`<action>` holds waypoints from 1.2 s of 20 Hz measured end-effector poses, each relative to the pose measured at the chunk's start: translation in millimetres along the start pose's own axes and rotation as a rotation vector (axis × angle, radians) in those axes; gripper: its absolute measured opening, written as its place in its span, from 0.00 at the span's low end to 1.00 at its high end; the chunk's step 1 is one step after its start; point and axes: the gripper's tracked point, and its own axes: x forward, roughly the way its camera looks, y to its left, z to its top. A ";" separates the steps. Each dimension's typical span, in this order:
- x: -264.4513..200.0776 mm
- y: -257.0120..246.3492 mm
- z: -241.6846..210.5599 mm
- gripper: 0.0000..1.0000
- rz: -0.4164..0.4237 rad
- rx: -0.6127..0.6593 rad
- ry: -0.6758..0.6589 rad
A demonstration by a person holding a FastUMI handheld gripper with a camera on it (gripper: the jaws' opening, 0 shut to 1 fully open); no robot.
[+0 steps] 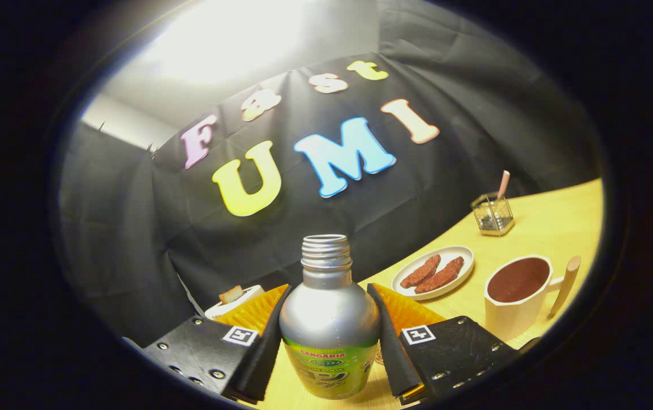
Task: Take the bottle from table, then pour the juice into the cup, finally place the bottle on the coaster
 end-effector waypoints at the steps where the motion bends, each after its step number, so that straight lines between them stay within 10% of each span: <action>1: 3.6 -5.8 1.1 0.77 -0.015 0.042 0.002; 24: 13.7 -37.4 22.4 0.76 0.010 0.879 -0.124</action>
